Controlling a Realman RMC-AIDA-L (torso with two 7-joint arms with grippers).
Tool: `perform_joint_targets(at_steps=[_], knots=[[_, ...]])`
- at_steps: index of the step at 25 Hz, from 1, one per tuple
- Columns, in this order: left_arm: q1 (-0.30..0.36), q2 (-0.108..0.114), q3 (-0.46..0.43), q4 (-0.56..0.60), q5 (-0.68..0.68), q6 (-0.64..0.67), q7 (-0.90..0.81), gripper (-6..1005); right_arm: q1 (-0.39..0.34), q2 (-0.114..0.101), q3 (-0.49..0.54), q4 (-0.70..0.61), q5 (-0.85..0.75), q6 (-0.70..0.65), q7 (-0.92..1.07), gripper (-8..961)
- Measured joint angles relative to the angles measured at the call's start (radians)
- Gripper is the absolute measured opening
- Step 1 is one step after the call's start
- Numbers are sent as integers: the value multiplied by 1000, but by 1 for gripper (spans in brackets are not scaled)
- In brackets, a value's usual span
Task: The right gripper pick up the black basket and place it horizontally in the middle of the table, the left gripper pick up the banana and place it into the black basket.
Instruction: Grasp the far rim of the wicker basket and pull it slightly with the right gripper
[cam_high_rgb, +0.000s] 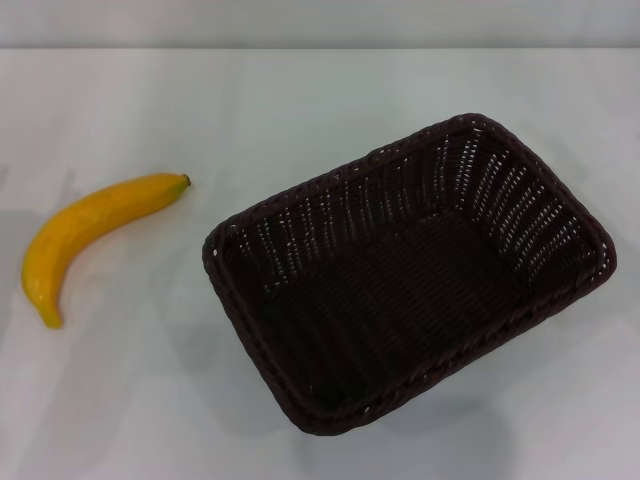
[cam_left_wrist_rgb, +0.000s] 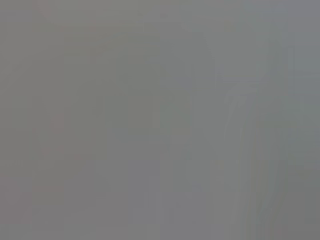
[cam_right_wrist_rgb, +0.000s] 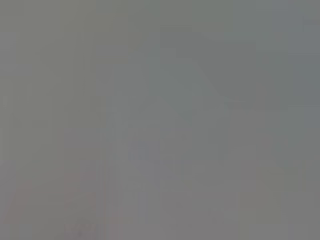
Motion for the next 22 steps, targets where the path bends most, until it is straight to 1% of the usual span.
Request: perform_joint_targets(at_steps=[9, 16, 22], knots=[[1, -1, -7, -5, 0, 0, 5, 880, -1, 1, -2, -1, -1, 0, -1, 737], [1, 0, -50, -7, 0, 7, 16, 879, -1, 1, -2, 4, -1, 2, -1, 737], [-1, 0, -62, -7, 0, 8, 17, 879, -1, -2, -5, 1, -1, 3, 0, 736]])
